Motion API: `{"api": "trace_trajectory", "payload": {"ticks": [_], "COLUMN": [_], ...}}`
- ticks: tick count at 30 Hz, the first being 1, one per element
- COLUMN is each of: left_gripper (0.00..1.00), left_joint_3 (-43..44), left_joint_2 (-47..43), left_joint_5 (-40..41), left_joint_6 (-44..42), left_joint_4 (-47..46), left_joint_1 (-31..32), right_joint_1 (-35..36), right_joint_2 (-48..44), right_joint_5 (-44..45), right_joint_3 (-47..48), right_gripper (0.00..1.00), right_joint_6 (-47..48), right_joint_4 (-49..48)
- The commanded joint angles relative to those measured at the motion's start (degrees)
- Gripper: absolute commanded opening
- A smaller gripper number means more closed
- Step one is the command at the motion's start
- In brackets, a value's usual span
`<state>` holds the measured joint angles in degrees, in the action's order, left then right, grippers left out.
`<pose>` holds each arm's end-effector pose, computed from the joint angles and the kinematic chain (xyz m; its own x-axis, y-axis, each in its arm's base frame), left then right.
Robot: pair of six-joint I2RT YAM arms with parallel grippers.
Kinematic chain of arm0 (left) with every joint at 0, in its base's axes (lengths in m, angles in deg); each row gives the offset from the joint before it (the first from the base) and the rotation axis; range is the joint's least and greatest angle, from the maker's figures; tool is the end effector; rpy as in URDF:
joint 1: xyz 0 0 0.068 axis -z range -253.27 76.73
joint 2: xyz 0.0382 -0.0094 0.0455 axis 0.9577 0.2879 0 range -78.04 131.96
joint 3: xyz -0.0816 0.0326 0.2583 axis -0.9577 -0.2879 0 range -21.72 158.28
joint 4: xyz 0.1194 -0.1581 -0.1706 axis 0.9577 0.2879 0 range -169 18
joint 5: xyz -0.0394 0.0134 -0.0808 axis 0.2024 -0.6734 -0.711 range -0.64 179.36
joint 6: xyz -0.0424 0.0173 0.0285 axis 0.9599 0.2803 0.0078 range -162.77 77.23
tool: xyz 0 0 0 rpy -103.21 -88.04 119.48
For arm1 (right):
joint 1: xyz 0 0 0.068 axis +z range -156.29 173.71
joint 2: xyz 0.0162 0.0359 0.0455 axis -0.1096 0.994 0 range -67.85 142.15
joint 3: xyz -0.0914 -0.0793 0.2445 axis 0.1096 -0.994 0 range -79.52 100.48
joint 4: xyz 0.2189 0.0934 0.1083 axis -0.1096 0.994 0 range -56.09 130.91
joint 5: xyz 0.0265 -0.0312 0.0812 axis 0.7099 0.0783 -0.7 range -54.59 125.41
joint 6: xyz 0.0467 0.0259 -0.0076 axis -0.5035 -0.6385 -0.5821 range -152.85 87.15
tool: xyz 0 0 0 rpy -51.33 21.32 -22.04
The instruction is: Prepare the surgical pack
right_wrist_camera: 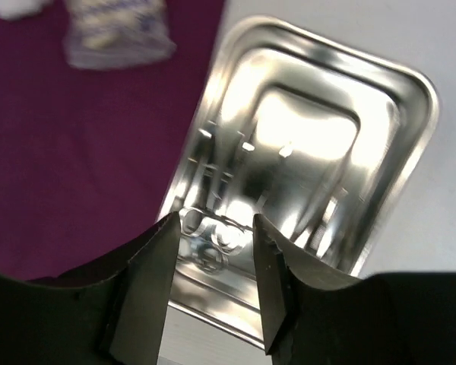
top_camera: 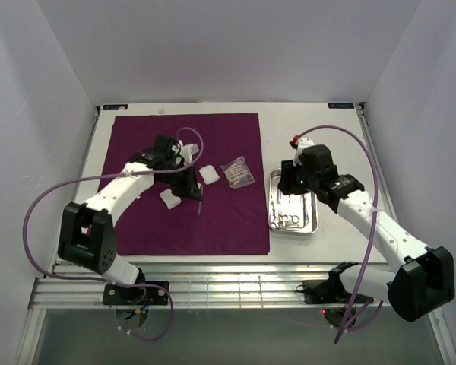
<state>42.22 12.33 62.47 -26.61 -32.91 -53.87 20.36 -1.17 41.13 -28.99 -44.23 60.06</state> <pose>0.2772 -0.1146 0.2213 -0.9822 0.0827 -0.1685 0.1572 0.8528 -0.4980 0.2237 0.1083 0.2717 -0.6648 -0.1140 -0.7382 -0.2543 0.9638 0.0802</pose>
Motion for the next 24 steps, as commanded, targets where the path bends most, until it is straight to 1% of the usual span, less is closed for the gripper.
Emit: {"api": "trace_trajectory", "payload": {"ticks": [1, 2, 3, 4, 5, 6, 7, 8, 9, 11, 17, 20, 21, 24], "left_gripper": [0.0, 0.0, 0.0, 0.0, 0.0, 0.0, 0.0, 0.0, 0.0, 0.0, 0.0, 0.0, 0.0, 0.0], "left_joint_3": [2.3, 2.1, 1.6, 1.3, 0.5, 0.1, 0.0, 0.0, -0.2, -0.6, -1.2, -1.0, -0.9, -0.8], "left_joint_2": [-9.6, -10.8, -12.0, -13.8, -14.5, -15.0, -15.4, -15.4, -15.5, -15.7, -15.8, -15.7, -15.7, -16.2], "left_joint_5": [-14.9, -16.9, -19.9, -20.8, -21.6, -22.4, -23.5, -24.0, -24.2, -25.0, -26.7, -27.0, -27.1, -27.6], "left_joint_6": [-2.2, -1.4, -0.5, 0.4, 2.4, 3.1, 3.8, 5.0, 5.7, 6.7, 10.3, 10.6, 10.6, 10.9], "left_joint_4": [-14.0, -16.7, -22.6, -25.2, -27.4, -31.0, -32.1, -32.8, -34.0, -35.3, -39.8, -40.2, -40.3, -40.5], "left_joint_1": [-0.1, -0.1, -0.1, -0.1, -0.1, -0.1, -0.1, -0.1, -0.1, -0.1, -0.1, -0.1, -0.1, -0.1], "right_joint_1": [0.5, 1.4, 1.9, 2.4, 3.5, 3.8, 4.5, 4.8, 5.2, 6.5, 9.8, 11.3, 11.5, 11.6], "right_joint_2": [0.2, 0.7, 2.0, 2.8, 3.6, 5.5, 6.2, 7.0, 8.3, 9.3, 13.3, 15.2, 15.8, 15.7], "right_joint_5": [-19.3, -22.0, -27.5, -30.5, -33.3, -38.5, -40.2, -41.3, -43.2, -45.1, -47.0, -47.6, -46.9, -45.3], "right_joint_3": [4.2, 4.7, 5.1, 5.4, 5.8, 6.0, 6.0, 5.4, 4.9, 4.1, 5.8, 7.5, 7.7, 7.0], "right_gripper": [0.54, 0.56, 0.61, 0.63, 0.64, 0.65, 0.65, 0.66, 0.66, 0.66, 0.66, 0.61, 0.57, 0.51], "right_joint_6": [1.9, 0.4, -0.7, -2.1, -6.4, -8.7, -11.4, -13.9, -18.3, -20.6, -22.8, -22.6, -22.4, -22.2], "right_joint_4": [-11.9, -14.2, -16.6, -19.5, -26.4, -30.7, -34.1, -41.3, -44.7, -52.1, -59.5, -58.6, -57.7, -56.9]}}
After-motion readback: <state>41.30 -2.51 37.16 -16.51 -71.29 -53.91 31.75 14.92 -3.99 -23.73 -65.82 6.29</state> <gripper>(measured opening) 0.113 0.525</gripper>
